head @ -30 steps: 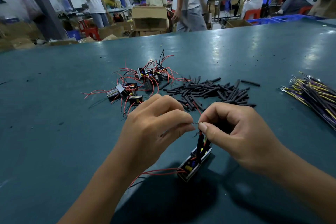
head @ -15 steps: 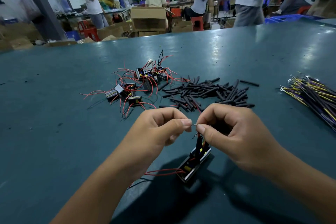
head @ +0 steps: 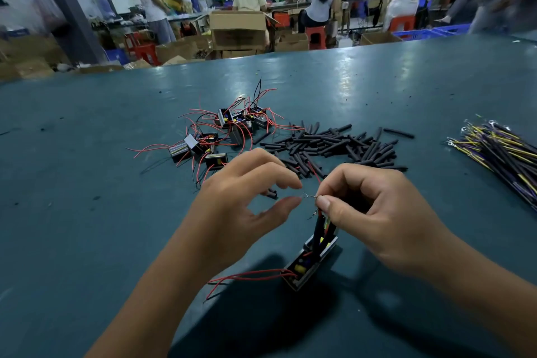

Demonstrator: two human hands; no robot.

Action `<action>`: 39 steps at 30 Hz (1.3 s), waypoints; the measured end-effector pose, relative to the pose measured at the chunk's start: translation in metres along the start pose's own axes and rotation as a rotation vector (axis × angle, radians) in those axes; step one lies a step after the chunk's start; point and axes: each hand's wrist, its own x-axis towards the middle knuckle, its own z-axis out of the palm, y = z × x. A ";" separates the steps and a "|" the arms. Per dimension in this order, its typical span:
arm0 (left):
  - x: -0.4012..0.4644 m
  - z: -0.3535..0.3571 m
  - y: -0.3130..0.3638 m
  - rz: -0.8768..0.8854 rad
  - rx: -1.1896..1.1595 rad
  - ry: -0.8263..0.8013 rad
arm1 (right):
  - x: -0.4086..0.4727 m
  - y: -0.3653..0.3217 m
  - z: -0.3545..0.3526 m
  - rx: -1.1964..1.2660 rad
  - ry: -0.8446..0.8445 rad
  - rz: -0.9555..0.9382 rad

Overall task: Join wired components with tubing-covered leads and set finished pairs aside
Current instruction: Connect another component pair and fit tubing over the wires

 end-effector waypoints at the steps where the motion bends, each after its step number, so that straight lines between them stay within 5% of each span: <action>1: 0.000 0.001 -0.001 0.012 0.004 0.006 | 0.000 0.000 0.000 0.000 0.000 -0.001; 10: 0.001 0.009 -0.002 0.116 0.051 0.038 | 0.000 0.002 -0.001 -0.015 0.004 -0.016; 16: 0.003 0.007 0.006 0.034 -0.026 -0.043 | 0.001 0.002 0.000 -0.008 0.006 -0.016; 18: 0.001 0.007 0.009 -0.085 -0.173 -0.114 | 0.000 0.002 -0.001 -0.005 0.002 -0.016; 22: -0.001 0.008 0.014 -0.670 -0.922 -0.252 | 0.000 0.001 0.001 -0.002 -0.015 -0.023; 24: 0.000 0.010 0.016 -0.830 -1.077 -0.241 | 0.000 0.001 0.001 -0.001 -0.012 -0.019; 26: -0.001 0.011 0.015 -0.652 -0.815 -0.171 | 0.000 0.002 0.000 -0.007 0.003 -0.012; 30: -0.001 0.002 0.006 0.009 0.033 -0.053 | 0.000 0.002 -0.001 -0.008 0.010 -0.006; 39: 0.001 0.002 0.007 0.187 0.167 0.055 | 0.000 0.003 -0.001 0.000 0.006 -0.001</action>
